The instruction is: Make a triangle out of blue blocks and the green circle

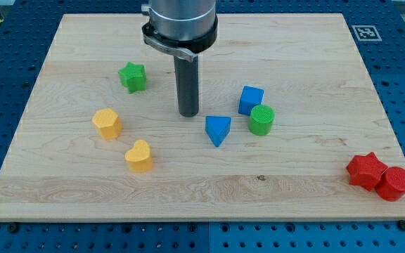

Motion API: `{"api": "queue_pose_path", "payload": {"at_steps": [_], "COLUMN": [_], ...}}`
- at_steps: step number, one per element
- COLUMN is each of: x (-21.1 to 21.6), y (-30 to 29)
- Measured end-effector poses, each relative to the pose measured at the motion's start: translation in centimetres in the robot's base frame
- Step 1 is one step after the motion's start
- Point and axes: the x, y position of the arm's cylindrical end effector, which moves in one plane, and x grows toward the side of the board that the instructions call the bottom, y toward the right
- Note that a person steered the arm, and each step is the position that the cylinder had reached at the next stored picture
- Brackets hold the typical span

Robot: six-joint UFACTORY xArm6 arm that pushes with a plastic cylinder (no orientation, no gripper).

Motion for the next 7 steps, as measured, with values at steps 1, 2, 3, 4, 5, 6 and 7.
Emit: {"api": "queue_pose_path", "payload": {"at_steps": [1, 2, 3, 4, 5, 6, 7], "x": [-0.2, -0.9, 0.0, 1.8, 3.0, 3.1, 3.1], "y": [0.2, 2.2, 4.5, 6.0, 7.5, 8.8, 9.3]}}
